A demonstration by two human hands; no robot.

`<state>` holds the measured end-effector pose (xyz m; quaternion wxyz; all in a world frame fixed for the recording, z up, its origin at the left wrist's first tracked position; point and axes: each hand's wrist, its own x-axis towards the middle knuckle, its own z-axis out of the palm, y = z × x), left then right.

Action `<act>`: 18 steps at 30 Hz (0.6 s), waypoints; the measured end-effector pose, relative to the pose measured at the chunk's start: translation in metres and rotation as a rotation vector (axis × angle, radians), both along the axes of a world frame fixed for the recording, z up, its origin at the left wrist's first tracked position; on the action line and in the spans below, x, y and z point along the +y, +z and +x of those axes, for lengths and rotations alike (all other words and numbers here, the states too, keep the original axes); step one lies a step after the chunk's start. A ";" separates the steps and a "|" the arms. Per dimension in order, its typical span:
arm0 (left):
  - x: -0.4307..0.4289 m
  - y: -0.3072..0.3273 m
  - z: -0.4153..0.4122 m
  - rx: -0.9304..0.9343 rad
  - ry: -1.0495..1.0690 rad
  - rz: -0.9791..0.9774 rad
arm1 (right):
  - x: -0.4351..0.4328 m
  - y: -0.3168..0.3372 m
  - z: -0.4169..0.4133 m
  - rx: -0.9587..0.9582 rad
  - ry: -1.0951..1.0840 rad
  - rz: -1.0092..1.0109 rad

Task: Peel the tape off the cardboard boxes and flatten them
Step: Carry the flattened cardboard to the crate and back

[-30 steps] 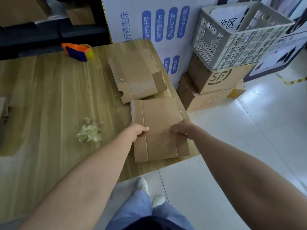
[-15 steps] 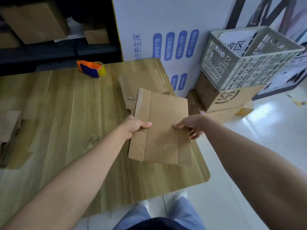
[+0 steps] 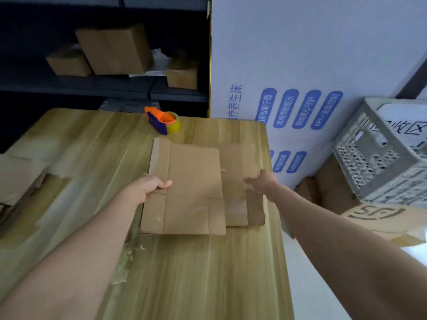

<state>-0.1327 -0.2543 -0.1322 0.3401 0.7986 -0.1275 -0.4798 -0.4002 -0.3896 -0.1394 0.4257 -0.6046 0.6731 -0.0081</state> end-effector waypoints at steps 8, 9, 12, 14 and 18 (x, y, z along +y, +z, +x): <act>-0.027 -0.054 0.029 -0.052 -0.005 0.127 | -0.046 -0.053 0.009 -0.016 -0.116 0.138; -0.027 -0.061 0.031 -0.040 -0.005 0.142 | -0.050 -0.059 0.009 0.014 -0.124 0.122; -0.027 -0.076 0.026 -0.017 0.017 0.179 | -0.056 -0.063 0.009 -0.027 -0.191 0.113; -0.027 -0.080 0.020 0.006 0.031 0.188 | -0.059 -0.064 0.009 -0.109 -0.241 0.148; -0.030 -0.083 0.017 0.032 0.047 0.160 | -0.058 -0.062 0.010 -0.189 -0.244 0.128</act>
